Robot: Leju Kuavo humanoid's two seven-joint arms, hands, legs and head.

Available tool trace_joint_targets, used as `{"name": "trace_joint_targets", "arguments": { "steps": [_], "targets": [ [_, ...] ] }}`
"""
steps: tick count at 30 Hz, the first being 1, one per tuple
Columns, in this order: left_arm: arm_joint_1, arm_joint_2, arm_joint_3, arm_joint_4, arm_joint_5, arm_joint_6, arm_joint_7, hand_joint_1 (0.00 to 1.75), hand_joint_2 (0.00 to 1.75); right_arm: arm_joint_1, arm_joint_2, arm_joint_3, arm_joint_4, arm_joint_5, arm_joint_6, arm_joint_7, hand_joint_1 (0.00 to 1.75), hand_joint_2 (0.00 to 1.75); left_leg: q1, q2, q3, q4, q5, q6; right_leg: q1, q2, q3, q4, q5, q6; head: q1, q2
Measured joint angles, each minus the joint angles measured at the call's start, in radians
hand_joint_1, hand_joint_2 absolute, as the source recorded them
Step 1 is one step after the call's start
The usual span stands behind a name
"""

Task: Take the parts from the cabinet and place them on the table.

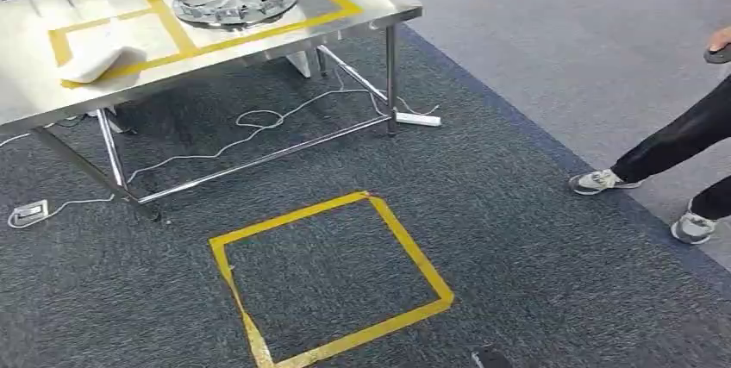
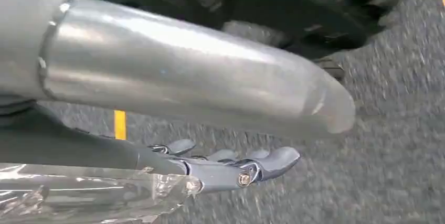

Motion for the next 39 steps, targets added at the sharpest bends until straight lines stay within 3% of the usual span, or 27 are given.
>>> {"name": "trace_joint_targets", "arguments": {
  "steps": [1, 2, 3, 6, 8, 11, 12, 14, 16, 17, 18, 19, 20, 21, 23, 24, 26, 28, 29, 30, 31, 32, 33, 35, 36, 37, 39],
  "targets": [
    [0.0, 0.014, 0.012, 0.002, 0.007, 0.011, 0.0, 0.0, 1.75, -0.003, 0.014, 0.002, 0.003, 0.0, 0.005, -0.003, 0.0, 0.0, -0.016, 0.002, 0.004, -0.003, -0.002, -0.005, -0.008, -0.028, -0.03, 0.014, 0.003, 0.02, 0.017, 0.0],
    [0.001, 0.014, 0.024, 0.003, 0.012, 0.021, -0.001, 0.0, 1.75, -0.013, 0.015, 0.002, 0.001, -0.003, 0.006, -0.002, 0.0, 0.0, -0.013, 0.0, -0.004, 0.007, -0.011, -0.019, -0.02, -0.019, -0.02, -0.007, 0.017, 0.001, 0.042, 0.0],
    [0.001, 0.017, 0.034, 0.006, 0.018, 0.025, -0.005, 0.0, 1.75, -0.019, 0.017, 0.003, 0.002, -0.002, 0.01, -0.003, 0.0, 0.0, -0.014, 0.002, -0.004, 0.005, -0.009, -0.025, -0.031, -0.006, -0.033, -0.002, 0.025, -0.025, 0.03, 0.0],
    [-0.006, 0.021, 0.053, 0.01, 0.018, 0.023, -0.031, 0.0, 1.75, -0.022, 0.029, 0.008, 0.003, 0.0, 0.01, 0.011, 0.0, 0.0, -0.011, -0.005, 0.004, 0.017, -0.035, -0.042, -0.063, 0.012, -0.062, 0.02, 0.022, -0.041, -0.002, 0.0],
    [-0.012, 0.025, 0.06, 0.01, 0.018, 0.014, -0.046, 0.0, 1.75, -0.009, 0.031, 0.008, 0.002, -0.003, 0.007, 0.02, 0.0, 0.0, -0.009, -0.021, -0.043, 0.142, -0.105, -0.015, -0.045, 0.019, -0.036, -0.016, 0.026, -0.054, -0.045, 0.0],
    [-0.012, 0.025, 0.075, 0.014, 0.022, 0.013, -0.05, 0.0, 1.75, -0.001, 0.033, 0.008, 0.003, -0.013, 0.003, 0.024, 0.0, 0.0, -0.045, -0.027, -0.159, 0.341, -0.162, 0.025, -0.005, 0.04, 0.001, -0.061, 0.033, -0.069, -0.047, 0.0],
    [-0.01, 0.025, 0.081, 0.015, 0.024, 0.014, -0.05, 0.0, 1.75, -0.002, 0.033, 0.008, 0.003, -0.015, 0.002, 0.024, 0.0, 0.0, -0.059, -0.034, -0.175, 0.344, -0.148, 0.048, 0.01, 0.055, 0.01, -0.067, 0.032, -0.076, -0.046, 0.0],
    [-0.009, 0.026, 0.085, 0.016, 0.027, 0.015, -0.05, 0.0, 1.75, -0.002, 0.033, 0.008, 0.002, -0.016, 0.0, 0.024, 0.0, 0.0, -0.09, -0.061, -0.153, 0.254, -0.067, 0.105, 0.036, 0.085, 0.029, -0.074, 0.025, -0.096, -0.047, 0.0],
    [-0.01, 0.03, 0.09, 0.018, 0.027, 0.016, -0.05, 0.0, 1.75, -0.004, 0.034, 0.008, 0.003, -0.016, 0.0, 0.024, 0.0, 0.0, -0.119, -0.128, -0.105, 0.123, 0.009, 0.156, 0.044, 0.111, 0.04, -0.078, 0.018, -0.109, -0.045, 0.0],
    [-0.008, 0.029, 0.094, 0.02, 0.027, 0.017, -0.05, 0.0, 1.75, -0.01, 0.035, 0.008, 0.002, -0.016, 0.001, 0.024, 0.0, 0.0, -0.136, -0.146, -0.092, 0.077, 0.023, 0.157, 0.063, 0.129, 0.04, -0.07, 0.012, -0.113, -0.048, 0.0],
    [-0.007, 0.029, 0.097, 0.021, 0.028, 0.019, -0.05, 0.0, 1.75, -0.012, 0.035, 0.008, 0.002, -0.016, 0.001, 0.024, 0.0, 0.0, -0.134, -0.147, -0.06, -0.008, 0.039, 0.138, 0.073, 0.146, 0.034, -0.063, 0.002, -0.125, -0.054, 0.0],
    [-0.011, 0.028, 0.098, 0.021, 0.028, 0.018, -0.048, 0.0, 1.75, -0.009, 0.035, 0.008, 0.003, -0.016, 0.002, 0.024, 0.0, 0.0, -0.121, -0.129, -0.06, 0.003, 0.03, 0.086, 0.078, 0.155, 0.03, -0.069, -0.004, -0.141, -0.05, 0.0],
    [-0.016, 0.026, 0.099, 0.021, 0.029, 0.02, -0.048, 0.0, 1.75, -0.004, 0.032, 0.008, 0.002, -0.017, 0.001, 0.025, 0.0, 0.0, -0.121, -0.127, -0.059, 0.007, 0.029, 0.069, 0.078, 0.163, 0.032, -0.071, -0.005, -0.149, -0.046, 0.0],
    [-0.02, 0.022, 0.099, 0.021, 0.029, 0.02, -0.049, 0.0, 1.75, 0.002, 0.027, 0.008, 0.002, -0.017, 0.001, 0.025, 0.0, 0.0, -0.117, -0.114, -0.058, 0.002, 0.031, 0.068, 0.075, 0.166, 0.032, -0.07, -0.007, -0.147, -0.046, 0.0],
    [-0.022, 0.023, 0.101, 0.022, 0.028, 0.019, -0.049, 0.0, 1.75, 0.002, 0.027, 0.008, 0.002, -0.017, 0.001, 0.026, 0.0, 0.0, -0.12, -0.104, -0.053, -0.002, 0.034, 0.073, 0.082, 0.066, 0.015, -0.013, -0.06, -0.135, -0.034, 0.0],
    [-0.018, 0.023, 0.101, 0.023, 0.026, 0.015, -0.045, 0.0, 1.75, -0.003, 0.027, 0.008, 0.003, -0.017, 0.001, 0.028, 0.0, 0.0, -0.122, -0.093, -0.053, -0.002, 0.033, 0.075, 0.083, 0.037, -0.016, 0.055, -0.102, -0.13, -0.031, 0.0],
    [-0.016, 0.023, 0.101, 0.026, 0.02, 0.008, -0.034, 0.0, 1.75, -0.008, 0.027, 0.008, 0.002, -0.018, 0.001, 0.031, 0.0, 0.0, -0.131, -0.069, -0.053, -0.002, 0.03, 0.083, 0.085, 0.018, -0.072, 0.176, -0.155, -0.135, -0.031, 0.0],
    [-0.016, 0.023, 0.101, 0.027, 0.017, 0.0, -0.027, 0.0, 1.75, -0.005, 0.027, 0.008, 0.002, -0.021, 0.0, 0.027, 0.0, 0.0, -0.146, -0.055, -0.051, -0.002, 0.029, 0.092, 0.094, 0.017, -0.061, 0.157, -0.122, -0.152, -0.03, 0.0],
    [-0.017, 0.022, 0.101, 0.027, 0.017, -0.006, -0.025, 0.0, 0.0, -0.004, 0.027, 0.008, 0.002, -0.023, -0.001, 0.024, 0.0, 0.0, -0.155, -0.049, -0.05, -0.002, 0.029, 0.097, 0.102, 0.017, -0.028, 0.093, -0.084, -0.166, -0.03, 0.0],
    [-0.017, 0.021, 0.101, 0.027, 0.017, -0.012, -0.024, 0.0, 0.0, -0.006, 0.026, 0.008, 0.002, -0.027, -0.003, 0.02, 0.0, 0.0, -0.165, -0.042, -0.048, -0.002, 0.029, 0.102, 0.117, 0.012, 0.024, -0.005, -0.039, -0.186, -0.031, 0.0],
    [-0.017, 0.017, 0.101, 0.027, 0.016, -0.016, -0.023, 0.0, 1.75, -0.009, 0.021, 0.008, 0.002, -0.029, -0.004, 0.018, 0.0, 0.0, -0.163, -0.038, -0.047, -0.002, 0.029, 0.108, 0.129, -0.005, 0.059, -0.078, -0.026, -0.211, -0.032, 0.0],
    [-0.016, 0.013, 0.101, 0.028, 0.015, -0.02, -0.022, 0.0, 1.75, -0.008, 0.012, 0.008, 0.0, -0.032, -0.006, 0.017, 0.0, 0.0, -0.169, -0.034, -0.045, 0.0, 0.029, 0.109, 0.125, -0.032, 0.058, -0.08, -0.019, -0.212, -0.048, 0.0],
    [-0.015, 0.013, 0.101, 0.029, 0.014, -0.022, -0.02, 0.0, 1.75, -0.012, 0.016, 0.008, 0.0, -0.034, -0.007, 0.018, 0.0, 0.0, -0.16, -0.029, -0.044, 0.0, 0.03, 0.108, 0.132, -0.02, 0.064, -0.094, -0.01, -0.201, -0.033, 0.0],
    [-0.015, 0.01, 0.101, 0.029, 0.014, -0.026, -0.017, 0.0, 1.75, -0.012, 0.013, 0.007, 0.0, -0.035, -0.008, 0.022, 0.0, 0.0, -0.155, -0.02, -0.042, -0.007, 0.037, 0.101, 0.136, -0.01, 0.064, -0.104, 0.001, -0.206, -0.034, 0.0],
    [-0.015, 0.011, 0.101, 0.029, 0.014, -0.026, -0.016, 0.0, 1.75, -0.01, 0.014, 0.007, 0.0, -0.035, -0.008, 0.023, 0.0, 0.0, -0.164, -0.017, -0.041, -0.008, 0.041, 0.097, 0.123, -0.005, 0.065, -0.12, 0.014, -0.207, -0.032, 0.0],
    [-0.013, 0.009, 0.101, 0.029, 0.013, -0.026, -0.016, 0.0, 1.75, -0.009, 0.015, 0.007, 0.0, -0.035, -0.007, 0.025, 0.0, 0.0, -0.163, -0.035, -0.045, -0.003, 0.029, 0.083, 0.113, -0.002, 0.079, -0.131, 0.026, -0.2, -0.028, 0.0],
    [-0.01, 0.008, 0.101, 0.029, 0.008, -0.026, -0.016, 0.0, 1.75, -0.012, 0.013, 0.007, 0.0, -0.035, -0.01, 0.026, 0.0, 0.0, -0.142, -0.06, -0.074, 0.089, -0.053, 0.048, 0.095, 0.013, 0.073, -0.14, 0.045, -0.198, -0.03, 0.0]
  ]
}}
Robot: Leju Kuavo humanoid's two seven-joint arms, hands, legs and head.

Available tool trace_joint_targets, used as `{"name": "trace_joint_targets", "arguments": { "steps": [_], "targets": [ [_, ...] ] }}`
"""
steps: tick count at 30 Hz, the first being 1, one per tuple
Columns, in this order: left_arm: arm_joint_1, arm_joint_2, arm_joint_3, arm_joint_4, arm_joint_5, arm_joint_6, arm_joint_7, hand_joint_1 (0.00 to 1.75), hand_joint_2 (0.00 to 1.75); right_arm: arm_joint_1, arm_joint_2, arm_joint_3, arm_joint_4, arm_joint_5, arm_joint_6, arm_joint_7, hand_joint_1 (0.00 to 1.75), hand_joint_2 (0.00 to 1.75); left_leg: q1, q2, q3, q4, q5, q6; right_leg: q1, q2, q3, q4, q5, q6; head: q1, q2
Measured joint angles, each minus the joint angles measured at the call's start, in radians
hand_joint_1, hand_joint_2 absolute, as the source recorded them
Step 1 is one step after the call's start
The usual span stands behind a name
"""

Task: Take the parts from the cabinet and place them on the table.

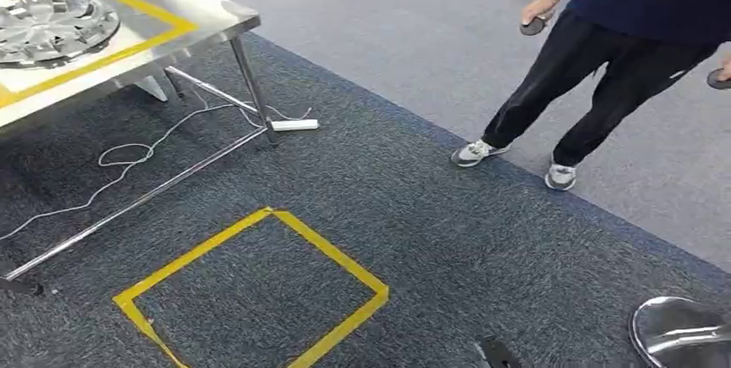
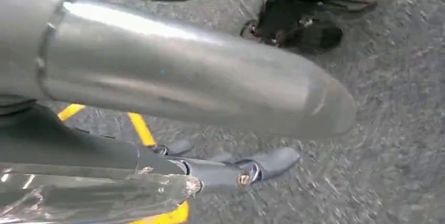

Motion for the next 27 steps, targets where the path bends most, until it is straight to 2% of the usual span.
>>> {"name": "trace_joint_targets", "arguments": {
  "steps": [1, 2, 3, 4, 5, 6, 7, 8, 9, 10, 12, 13, 14, 15, 17, 18, 19, 20, 22, 23, 24, 25, 26, 27],
  "targets": [
    [0.001, 0.0, 0.0, 0.0, 0.0, 0.0, 0.0, 0.0, 1.75, 0.001, 0.0, 0.0, 0.0, 0.0, 0.0, 0.0, 0.0, 0.0, 0.011, -0.001, -0.027, 0.079, -0.042, -0.012, -0.009, 0.009, -0.006, 0.0, 0.005, 0.007, -0.002, 0.0],
    [0.001, 0.0, 0.0, 0.0, -0.001, 0.0, 0.0, 0.0, 1.75, 0.004, 0.0, 0.0, 0.0, 0.0, 0.001, 0.001, 0.0, 0.0, 0.022, -0.001, -0.05, 0.146, -0.071, -0.024, -0.018, 0.015, -0.011, 0.0, 0.008, 0.012, -0.001, 0.0],
    [0.001, 0.0, 0.0, 0.0, -0.001, 0.0, 0.0, 0.0, 1.75, 0.007, 0.0, 0.0, 0.0, 0.0, 0.001, 0.002, 0.0, 0.0, 0.034, -0.001, -0.054, 0.172, -0.076, -0.036, -0.028, 0.019, -0.014, 0.0, 0.011, 0.018, -0.002, 0.0],
    [0.001, 0.0, 0.0, 0.0, -0.002, 0.0, 0.0, 0.0, 1.75, 0.009, 0.001, 0.0, 0.0, 0.0, 0.001, 0.002, 0.0, 0.0, 0.045, -0.001, -0.038, 0.157, -0.06, -0.049, -0.038, 0.026, -0.017, 0.001, 0.015, 0.025, 0.0, 0.0],
    [0.001, 0.002, 0.0, 0.0, -0.002, 0.0, 0.0, 0.0, 1.75, 0.009, 0.001, 0.0, 0.0, 0.0, 0.001, 0.002, 0.0, 0.0, 0.057, -0.001, 0.0, 0.098, -0.026, -0.065, -0.05, 0.034, -0.019, 0.001, 0.016, 0.035, -0.002, 0.0],
    [0.001, 0.004, 0.0, 0.0, -0.002, 0.0, 0.0, 0.0, 1.75, 0.008, 0.001, 0.0, 0.0, 0.0, 0.001, 0.002, 0.0, 0.0, 0.069, -0.001, 0.056, 0.009, 0.013, -0.081, -0.062, 0.042, -0.019, 0.002, 0.018, 0.047, -0.001, 0.0],
    [0.0, 0.003, 0.0, 0.0, -0.002, 0.0, 0.0, 0.0, 1.75, 0.007, 0.001, 0.0, 0.0, 0.0, 0.001, 0.002, 0.0, 0.0, 0.085, -0.01, 0.113, -0.082, 0.043, -0.098, -0.071, 0.05, -0.02, 0.004, 0.018, 0.061, -0.002, 0.0],
    [-0.001, -0.005, 0.0, 0.0, -0.003, -0.001, 0.0, 0.0, 1.75, 0.005, -0.002, 0.0, -0.002, 0.0, 0.0, 0.002, 0.0, 0.0, 0.094, -0.046, 0.14, -0.131, 0.027, -0.117, -0.067, 0.056, -0.025, 0.009, 0.016, 0.074, -0.009, 0.0],
    [-0.001, -0.001, 0.0, 0.0, -0.004, -0.001, -0.002, 0.0, 1.75, 0.003, -0.002, 0.0, -0.002, 0.0, 0.001, 0.002, 0.0, 0.0, 0.089, -0.054, 0.139, -0.139, 0.03, -0.086, -0.067, 0.061, -0.03, 0.012, 0.019, 0.083, -0.012, 0.0],
    [-0.002, -0.002, 0.0, 0.0, -0.006, -0.001, -0.003, 0.0, 1.75, 0.005, -0.001, 0.0, -0.002, 0.0, 0.001, 0.003, 0.0, 0.0, 0.085, -0.045, 0.136, -0.137, 0.031, -0.07, -0.069, 0.067, -0.027, -0.005, 0.029, 0.091, -0.005, 0.0],
    [-0.002, -0.001, 0.0, 0.0, -0.011, -0.005, -0.008, 0.0, 1.75, 0.011, 0.0, 0.0, -0.002, 0.0, 0.001, 0.008, 0.0, 0.0, 0.079, -0.037, 0.132, -0.144, 0.044, -0.049, -0.078, 0.075, -0.025, -0.027, 0.047, 0.11, -0.003, 0.0],
    [-0.002, 0.001, 0.0, 0.0, -0.011, -0.006, -0.01, 0.0, 0.0, 0.012, 0.0, 0.0, -0.002, 0.001, 0.001, 0.01, 0.0, 0.0, 0.081, -0.029, 0.132, -0.15, 0.048, -0.034, -0.08, 0.065, -0.036, -0.023, 0.041, 0.113, -0.003, 0.0],
    [-0.002, 0.003, 0.0, 0.0, -0.012, -0.009, -0.013, 0.0, 0.0, 0.012, 0.0, 0.0, -0.002, 0.001, 0.0, 0.012, 0.0, 0.0, 0.078, -0.021, 0.132, -0.15, 0.048, -0.024, -0.074, 0.03, -0.049, 0.012, 0.018, 0.109, 0.004, 0.0],
    [-0.002, 0.003, 0.0, 0.0, -0.012, -0.013, -0.015, 0.0, 0.0, 0.007, 0.0, 0.0, -0.002, 0.001, 0.0, 0.011, 0.0, 0.0, 0.074, -0.015, 0.132, -0.149, 0.047, -0.015, -0.069, 0.015, -0.081, 0.084, -0.021, 0.105, 0.011, 0.0],
    [0.0, 0.003, 0.0, 0.0, -0.01, -0.024, -0.017, 0.0, 0.0, 0.004, 0.001, 0.0, -0.002, 0.002, -0.004, -0.002, 0.0, 0.0, 0.064, 0.0, 0.132, -0.149, 0.045, -0.006, -0.063, 0.011, -0.162, 0.261, -0.095, 0.102, 0.015, 0.0],
    [0.0, 0.003, 0.0, 0.0, -0.008, -0.024, -0.018, 0.0, 0.0, 0.005, 0.001, 0.0, -0.002, 0.004, -0.008, -0.008, 0.0, 0.0, 0.06, 0.005, 0.132, -0.149, 0.045, -0.005, -0.06, 0.011, -0.182, 0.307, -0.105, 0.099, 0.014, 0.0],
    [0.0, 0.002, 0.0, 0.0, -0.006, -0.024, -0.019, 0.0, 0.0, 0.006, 0.001, 0.0, -0.002, 0.005, -0.012, -0.012, 0.0, 0.0, 0.056, 0.007, 0.132, -0.149, 0.045, -0.005, -0.057, 0.011, -0.178, 0.303, -0.093, 0.094, 0.015, 0.0],
    [0.0, 0.003, 0.0, 0.001, -0.006, -0.024, -0.019, 0.0, 0.0, 0.007, 0.001, 0.0, -0.002, 0.005, -0.014, -0.015, 0.0, 0.0, 0.053, 0.009, 0.133, -0.149, 0.046, -0.004, -0.052, 0.011, -0.152, 0.254, -0.062, 0.087, 0.014, 0.0],
    [0.0, 0.003, 0.0, 0.0, -0.006, -0.02, -0.02, 0.0, 0.0, 0.005, 0.001, 0.0, -0.002, 0.008, -0.017, -0.021, 0.0, 0.0, 0.051, 0.009, 0.136, -0.149, 0.046, -0.004, -0.042, 0.007, -0.046, 0.065, 0.019, 0.069, 0.015, 0.0],
    [0.0, 0.003, 0.0, 0.0, -0.007, -0.019, -0.021, 0.0, 0.0, 0.002, 0.001, 0.0, -0.002, 0.008, -0.018, -0.021, 0.0, 0.0, 0.048, 0.009, 0.136, -0.149, 0.046, -0.006, -0.036, -0.004, -0.017, 0.008, 0.008, 0.062, 0.014, 0.0],
    [0.0, 0.003, 0.0, 0.0, -0.008, -0.018, -0.021, 0.0, 0.0, 0.0, 0.001, 0.0, -0.002, 0.008, -0.019, -0.023, 0.0, 0.0, 0.042, 0.009, 0.134, -0.144, 0.045, -0.008, -0.035, -0.004, -0.014, -0.003, 0.012, 0.063, 0.014, 0.0],
    [0.0, 0.004, 0.0, 0.001, -0.008, -0.018, -0.021, 0.0, 0.0, -0.001, 0.002, 0.001, -0.002, 0.008, -0.019, -0.023, 0.0, 0.0, 0.041, 0.01, 0.131, -0.141, 0.044, -0.003, -0.038, 0.0, -0.008, -0.009, 0.02, 0.072, 0.013, 0.0],
    [0.0, 0.004, 0.0, 0.001, -0.008, -0.017, -0.021, 0.0, 0.0, 0.0, 0.003, 0.0, -0.002, 0.008, -0.019, -0.023, 0.0, 0.0, 0.041, 0.01, 0.129, -0.143, 0.051, 0.012, -0.037, 0.001, -0.01, -0.007, 0.021, 0.078, 0.011, 0.0],
    [0.0, 0.004, 0.0, 0.001, -0.008, -0.017, -0.021, 0.0, 0.0, 0.003, 0.003, 0.0, -0.002, 0.009, -0.02, -0.023, 0.0, 0.0, 0.042, 0.01, 0.129, -0.147, 0.053, 0.01, -0.035, 0.002, -0.013, -0.007, 0.023, 0.075, 0.013, 0.0]
  ]
}}
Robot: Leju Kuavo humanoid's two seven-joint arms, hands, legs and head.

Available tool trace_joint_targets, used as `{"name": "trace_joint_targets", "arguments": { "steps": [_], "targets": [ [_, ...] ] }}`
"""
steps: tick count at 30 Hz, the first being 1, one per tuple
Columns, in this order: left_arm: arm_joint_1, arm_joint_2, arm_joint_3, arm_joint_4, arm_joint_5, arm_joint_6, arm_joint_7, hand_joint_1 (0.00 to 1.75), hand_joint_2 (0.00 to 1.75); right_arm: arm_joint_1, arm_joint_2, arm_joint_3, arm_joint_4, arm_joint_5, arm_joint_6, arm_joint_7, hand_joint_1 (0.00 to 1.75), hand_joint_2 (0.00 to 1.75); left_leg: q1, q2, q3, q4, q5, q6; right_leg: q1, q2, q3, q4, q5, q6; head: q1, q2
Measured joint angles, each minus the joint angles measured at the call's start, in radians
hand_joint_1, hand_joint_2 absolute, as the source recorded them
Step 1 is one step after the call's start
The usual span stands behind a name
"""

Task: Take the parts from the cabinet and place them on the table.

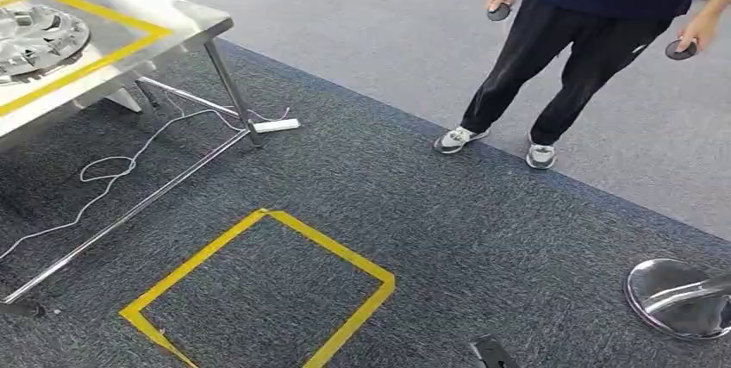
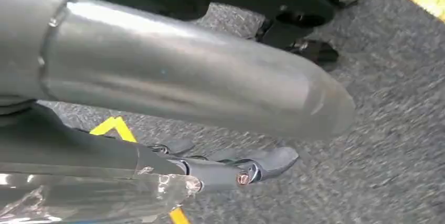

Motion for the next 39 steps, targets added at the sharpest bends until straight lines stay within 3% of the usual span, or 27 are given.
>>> {"name": "trace_joint_targets", "arguments": {
  "steps": [7, 18, 19, 21, 22, 33, 34, 35, 36, 37, 39],
  "targets": [
    [0.001, -0.003, 0.0, 0.0, -0.004, 0.0, 0.0, 0.0, 0.0, 0.003, 0.0, 0.0, 0.0, 0.006, -0.003, -0.002, 0.0, 0.0, 0.001, 0.0, -0.003, -0.016, 0.016, -0.025, 0.001, 0.0, -0.01, 0.0, 0.007, -0.012, 0.0, 0.0],
    [0.001, -0.006, 0.0, 0.0, -0.005, 0.0, 0.0, 0.0, 0.0, 0.004, 0.0, 0.0, 0.0, 0.007, -0.005, -0.003, 0.0, 0.0, 0.0, 0.0, -0.006, -0.016, 0.019, -0.029, 0.0, 0.0, -0.013, 0.0, 0.011, -0.015, 0.0, 0.0],
    [0.001, -0.007, 0.0, 0.0, -0.005, 0.0, 0.0, 0.0, 1.75, 0.004, 0.0, 0.0, 0.0, 0.007, -0.005, -0.003, 0.0, 0.0, 0.0, 0.0, -0.006, -0.016, 0.019, -0.028, 0.0, 0.001, -0.013, -0.001, 0.013, -0.014, 0.0, 0.0],
    [0.001, -0.007, 0.0, 0.0, -0.005, 0.0, 0.0, 0.0, 1.75, 0.005, 0.0, 0.0, 0.0, 0.006, -0.005, -0.003, 0.0, 0.0, 0.0, 0.0, -0.007, -0.016, 0.02, -0.027, 0.0, 0.0, -0.013, -0.002, 0.014, -0.014, 0.0, 0.0],
    [0.001, -0.007, 0.0, 0.0, -0.005, 0.0, 0.0, 0.0, 0.0, 0.006, 0.0, 0.0, 0.0, 0.006, -0.005, -0.003, 0.0, 0.0, 0.0, 0.0, -0.008, -0.016, 0.02, -0.026, 0.0, 0.0, -0.013, -0.002, 0.014, -0.014, 0.0, 0.0],
    [0.001, -0.009, 0.0, 0.0, -0.014, -0.001, -0.011, 0.0, 0.0, 0.012, 0.0, 0.0, 0.0, 0.002, -0.01, -0.018, 0.0, 0.0, -0.001, 0.0, -0.01, -0.014, 0.02, -0.023, -0.004, 0.001, -0.012, -0.009, 0.018, -0.01, 0.0, 0.0],
    [0.001, -0.008, 0.0, 0.0, -0.015, 0.0, -0.011, 0.0, 0.0, 0.012, 0.0, 0.0, 0.0, 0.0, -0.01, -0.017, 0.0, 0.0, -0.005, 0.0, -0.009, -0.018, 0.022, -0.009, -0.007, 0.001, -0.006, -0.022, 0.027, 0.004, -0.002, 0.0],
    [0.001, -0.009, 0.0, 0.0, -0.016, 0.0, -0.011, 0.0, 0.0, 0.012, 0.0, 0.0, 0.0, -0.001, -0.009, -0.017, 0.0, 0.0, 0.002, 0.004, 0.008, -0.053, 0.038, 0.005, -0.003, 0.004, 0.0, -0.033, 0.03, 0.009, -0.002, 0.0],
    [0.0, -0.013, 0.0, 0.0, -0.016, 0.0, -0.011, 0.0, 0.0, 0.013, -0.002, 0.0, 0.0, -0.002, -0.008, -0.017, 0.0, 0.0, 0.007, 0.013, 0.021, -0.077, 0.05, 0.006, -0.003, 0.005, -0.011, -0.02, 0.019, 0.009, 0.002, 0.0],
    [0.0, -0.014, 0.0, 0.0, -0.016, 0.0, -0.011, 0.0, 0.0, 0.013, -0.002, 0.0, 0.0, -0.004, -0.005, -0.016, 0.0, 0.0, 0.009, 0.014, 0.024, -0.084, 0.054, 0.011, -0.001, 0.006, -0.028, 0.024, -0.016, 0.01, 0.007, 0.0],
    [0.0, -0.015, 0.0, 0.0, -0.016, 0.0, -0.011, 0.0, 0.0, 0.016, -0.002, 0.0, 0.0, -0.006, -0.003, -0.014, 0.0, 0.0, 0.011, 0.021, 0.022, -0.083, 0.054, 0.01, -0.008, 0.006, -0.094, 0.172, -0.089, 0.017, 0.011, 0.0]
  ]
}}
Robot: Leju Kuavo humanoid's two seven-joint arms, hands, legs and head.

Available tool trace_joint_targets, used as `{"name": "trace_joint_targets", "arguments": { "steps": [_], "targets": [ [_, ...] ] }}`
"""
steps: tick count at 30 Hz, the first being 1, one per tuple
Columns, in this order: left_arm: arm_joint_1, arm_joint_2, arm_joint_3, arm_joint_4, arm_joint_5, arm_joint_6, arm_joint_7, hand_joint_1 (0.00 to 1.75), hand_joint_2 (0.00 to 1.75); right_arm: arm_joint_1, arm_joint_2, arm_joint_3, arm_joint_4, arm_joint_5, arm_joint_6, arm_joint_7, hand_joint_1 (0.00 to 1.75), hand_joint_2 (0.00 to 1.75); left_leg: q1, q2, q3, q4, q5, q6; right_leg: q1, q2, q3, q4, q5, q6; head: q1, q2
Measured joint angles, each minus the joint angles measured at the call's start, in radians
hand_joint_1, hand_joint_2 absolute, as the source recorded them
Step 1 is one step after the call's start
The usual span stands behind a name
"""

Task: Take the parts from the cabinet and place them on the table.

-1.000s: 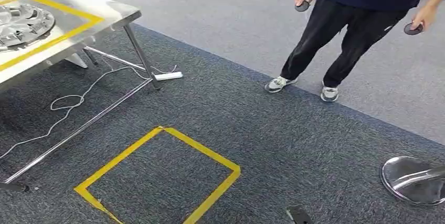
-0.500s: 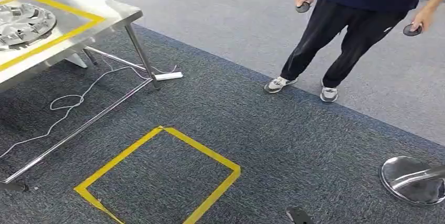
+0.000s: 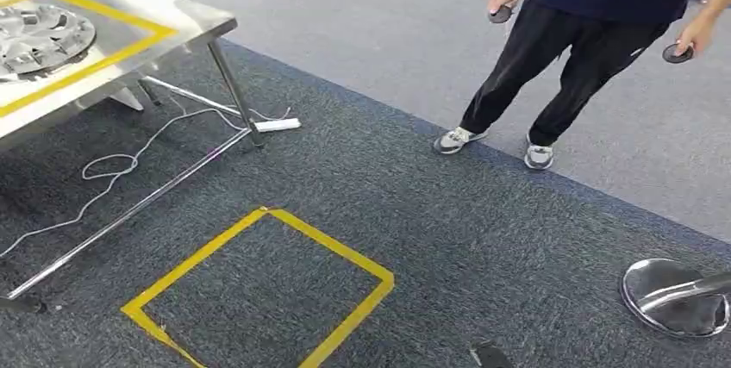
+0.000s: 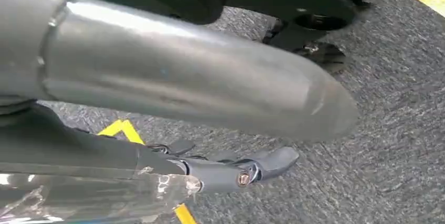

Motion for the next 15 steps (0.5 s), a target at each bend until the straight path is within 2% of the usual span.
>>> {"name": "trace_joint_targets", "arguments": {
  "steps": [1, 2, 3, 4, 5, 6, 7, 8, 9, 11, 12, 13, 14, 15],
  "targets": [
    [0.001, -0.001, 0.0, 0.0, 0.0, 0.0, 0.0, 0.0, 0.0, 0.003, -0.002, 0.0, 0.0, -0.002, 0.0, 0.0, 0.0, 0.0, 0.0, 0.004, -0.001, 0.0, 0.0, -0.001, -0.003, 0.0, -0.03, 0.062, -0.022, 0.005, -0.002, 0.0],
    [0.001, -0.002, 0.0, 0.0, 0.0, 0.0, 0.0, 0.0, 0.0, 0.006, -0.002, 0.0, 0.0, -0.002, 0.0, 0.001, 0.0, 0.0, 0.003, 0.008, -0.001, 0.001, -0.001, -0.007, -0.006, -0.001, -0.039, 0.083, -0.02, 0.009, 0.0, 0.0],
    [0.001, -0.002, 0.0, 0.0, 0.0, 0.0, 0.0, 0.0, 0.0, 0.009, -0.002, 0.0, 0.0, -0.002, 0.001, 0.001, 0.0, 0.0, 0.008, 0.012, 0.0, 0.003, -0.002, -0.014, -0.01, -0.002, -0.022, 0.05, 0.008, 0.015, 0.0, 0.0],
    [0.001, -0.004, 0.0, 0.0, 0.0, 0.0, 0.0, 0.0, 0.0, 0.01, -0.002, 0.0, 0.0, -0.002, 0.001, 0.001, 0.0, 0.0, 0.014, 0.016, -0.001, 0.008, -0.005, -0.023, -0.016, -0.007, 0.017, -0.024, 0.051, 0.023, 0.001, 0.0],
    [0.001, -0.005, 0.0, 0.0, -0.001, 0.0, 0.0, 0.0, 0.0, 0.01, -0.002, 0.0, 0.0, -0.002, 0.001, 0.001, 0.0, 0.0, 0.023, 0.022, -0.001, 0.018, -0.01, -0.034, -0.023, -0.019, 0.07, -0.124, 0.097, 0.032, 0.0, 0.0],
    [0.001, -0.004, 0.0, 0.0, -0.001, 0.0, 0.0, 0.0, 0.0, 0.007, -0.002, 0.0, 0.0, -0.002, 0.001, 0.001, 0.0, 0.0, 0.027, 0.029, -0.003, 0.032, -0.018, -0.048, -0.026, -0.043, 0.104, -0.193, 0.097, 0.05, 0.001, 0.0],
    [0.001, 0.011, 0.0, 0.0, -0.001, 0.001, 0.0, 0.0, 0.0, 0.004, 0.011, 0.0, 0.003, -0.002, 0.003, 0.001, 0.0, 0.0, 0.019, 0.03, -0.007, 0.041, -0.025, -0.058, -0.023, -0.042, 0.096, -0.183, 0.09, 0.044, 0.008, 0.0],
    [0.002, 0.003, 0.0, 0.0, -0.001, 0.001, 0.0, 0.0, 0.0, 0.002, 0.006, 0.0, 0.002, -0.002, 0.003, 0.002, 0.0, 0.0, 0.019, 0.031, -0.01, 0.048, -0.03, -0.063, -0.023, -0.026, 0.099, -0.178, 0.091, 0.013, 0.004, 0.0],
    [0.001, 0.003, 0.0, 0.0, -0.001, 0.002, 0.0, 0.0, 0.0, 0.003, 0.004, 0.0, 0.002, -0.002, 0.003, 0.002, 0.0, 0.0, 0.017, 0.033, -0.009, 0.044, -0.027, -0.063, -0.022, -0.022, 0.095, -0.174, 0.09, 0.0, -0.002, 0.0],
    [0.003, 0.001, 0.0, 0.0, -0.001, 0.002, 0.0, 0.0, 0.0, 0.006, 0.002, 0.0, 0.002, -0.002, 0.003, 0.002, 0.0, 0.0, 0.024, 0.042, -0.007, 0.043, -0.02, -0.072, -0.016, -0.005, 0.085, -0.167, 0.094, -0.018, -0.003, 0.0],
    [0.003, 0.0, 0.0, 0.0, -0.001, 0.002, 0.0, 0.0, 0.0, 0.008, 0.002, 0.0, 0.002, -0.002, 0.003, 0.003, 0.0, 0.0, 0.028, 0.03, -0.01, 0.05, -0.035, -0.076, -0.016, 0.0, 0.083, -0.168, 0.098, -0.026, -0.006, 0.0],
    [0.002, 0.0, 0.0, 0.0, -0.001, 0.002, 0.0, 0.0, 0.0, 0.008, 0.002, 0.0, 0.002, -0.002, 0.003, 0.003, 0.0, 0.0, 0.028, 0.008, -0.025, 0.085, -0.073, -0.074, -0.015, 0.006, 0.08, -0.168, 0.101, -0.032, -0.003, 0.0],
    [0.003, 0.0, 0.0, 0.0, -0.001, 0.002, 0.0, 0.0, 0.0, 0.007, 0.001, 0.0, 0.002, -0.002, 0.003, 0.002, 0.0, 0.0, 0.024, -0.002, -0.044, 0.128, -0.104, -0.071, -0.014, 0.011, 0.076, -0.168, 0.104, -0.035, -0.006, 0.0],
    [0.003, -0.001, 0.0, 0.002, -0.001, 0.002, 0.0, 0.0, 0.0, 0.004, 0.001, 0.0, 0.002, -0.002, 0.003, 0.002, 0.0, 0.0, 0.02, -0.014, -0.093, 0.242, -0.164, -0.066, -0.011, 0.023, 0.069, -0.168, 0.107, -0.041, -0.009, 0.0]
  ]
}}
